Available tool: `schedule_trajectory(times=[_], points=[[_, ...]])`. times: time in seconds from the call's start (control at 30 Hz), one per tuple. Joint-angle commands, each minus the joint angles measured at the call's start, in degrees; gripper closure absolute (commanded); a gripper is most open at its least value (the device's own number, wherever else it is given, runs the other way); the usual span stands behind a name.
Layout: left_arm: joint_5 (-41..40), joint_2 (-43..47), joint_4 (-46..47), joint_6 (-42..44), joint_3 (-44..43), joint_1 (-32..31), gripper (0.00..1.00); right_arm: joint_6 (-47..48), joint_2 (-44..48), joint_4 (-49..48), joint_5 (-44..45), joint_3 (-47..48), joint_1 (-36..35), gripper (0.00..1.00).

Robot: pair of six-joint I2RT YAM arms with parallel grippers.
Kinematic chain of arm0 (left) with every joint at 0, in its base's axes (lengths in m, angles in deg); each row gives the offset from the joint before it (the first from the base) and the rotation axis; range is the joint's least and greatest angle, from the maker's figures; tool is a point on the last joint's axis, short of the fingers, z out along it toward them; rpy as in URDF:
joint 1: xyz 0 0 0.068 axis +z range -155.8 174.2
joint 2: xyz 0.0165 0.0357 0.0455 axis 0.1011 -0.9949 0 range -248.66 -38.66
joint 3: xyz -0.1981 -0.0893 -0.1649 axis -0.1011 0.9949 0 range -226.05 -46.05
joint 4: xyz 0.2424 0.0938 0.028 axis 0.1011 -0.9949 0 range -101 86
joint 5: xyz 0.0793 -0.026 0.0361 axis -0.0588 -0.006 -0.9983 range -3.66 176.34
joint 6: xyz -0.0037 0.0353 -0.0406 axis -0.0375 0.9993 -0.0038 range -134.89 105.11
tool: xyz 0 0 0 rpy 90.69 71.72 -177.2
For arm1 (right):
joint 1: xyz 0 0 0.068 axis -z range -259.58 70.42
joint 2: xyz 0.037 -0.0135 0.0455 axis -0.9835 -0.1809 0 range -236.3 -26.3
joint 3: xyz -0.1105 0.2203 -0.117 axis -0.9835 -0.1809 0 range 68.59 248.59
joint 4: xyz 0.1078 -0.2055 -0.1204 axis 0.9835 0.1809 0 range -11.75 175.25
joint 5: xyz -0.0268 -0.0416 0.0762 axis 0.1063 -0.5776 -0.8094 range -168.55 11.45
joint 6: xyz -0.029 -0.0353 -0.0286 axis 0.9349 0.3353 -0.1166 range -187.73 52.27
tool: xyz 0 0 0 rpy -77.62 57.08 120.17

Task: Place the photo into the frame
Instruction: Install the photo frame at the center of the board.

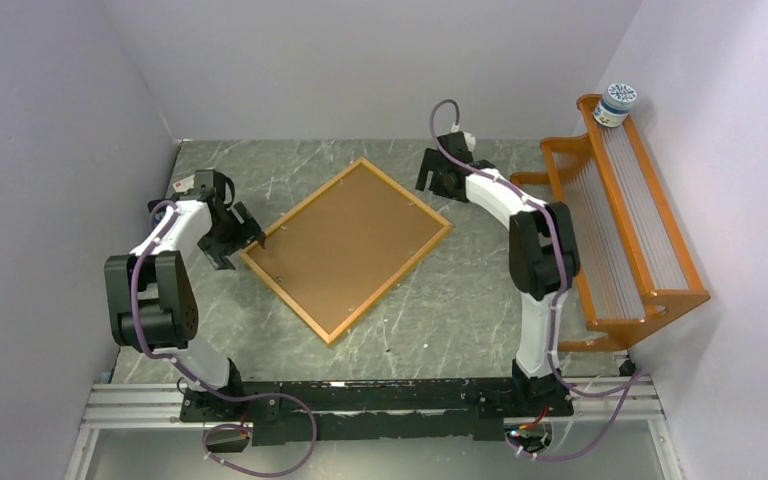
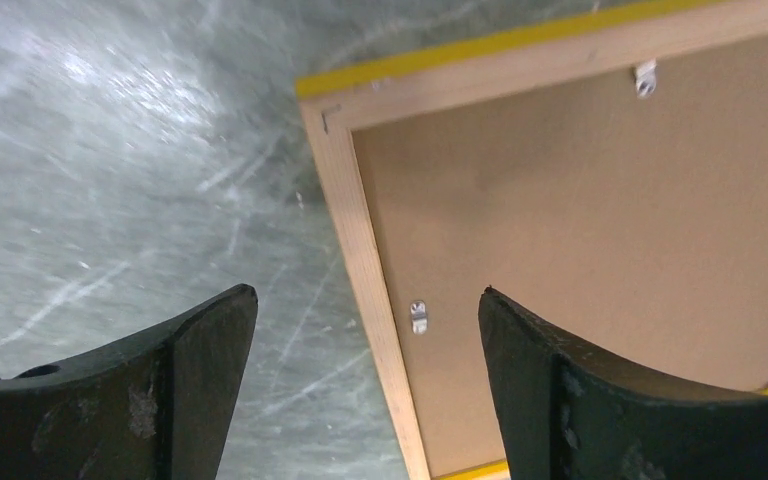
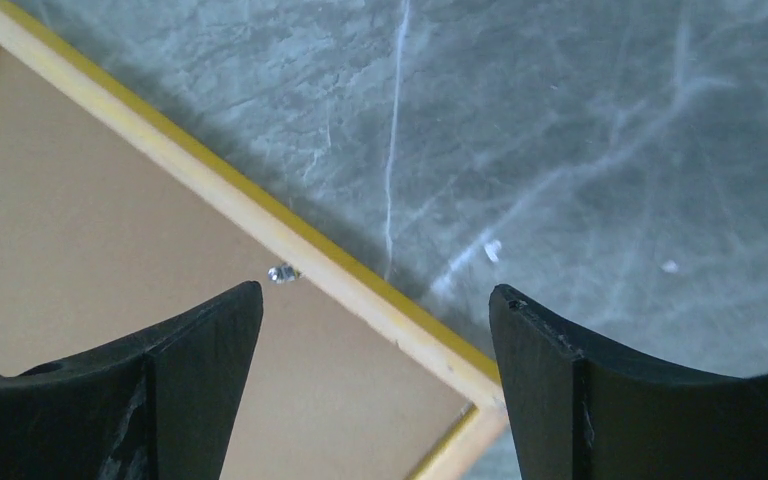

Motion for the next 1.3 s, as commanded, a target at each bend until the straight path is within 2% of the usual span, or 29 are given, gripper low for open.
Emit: schedule_trajectory(times=[0.0,0.27,0.5,0.63,0.97,1.27], points=[[7.90,0.76,3.89,-2.71,2.21,-0.16,0.14,4.45,-6.59,8.59,-3.40,8.59,-0.94,0.15],[10.21,-2.15,5.64,-1.88,2.14,-0.18,0.20,10.84,-8.38,6.26,-5.21,8.08,-2.18,0.23],[10.97,-3.38,6.19,-1.06,2.46,-0.15,0.24,15.57,-12.14,6.30,-0.94,11.70,-4.60,0.26],[11.52,-3.80,6.34,-0.59,2.58,-0.14,0.25,17.29,-14.14,7.11,2.09,14.29,-5.19,0.33],[12.51,-5.02,6.79,-0.30,2.57,-0.14,0.27,19.91,-13.52,6.55,2.58,14.36,-5.34,0.48],[13.12,-5.60,6.92,-0.30,2.27,-0.14,0.28,20.98,-13.79,4.30,1.69,13.24,-5.34,0.51]])
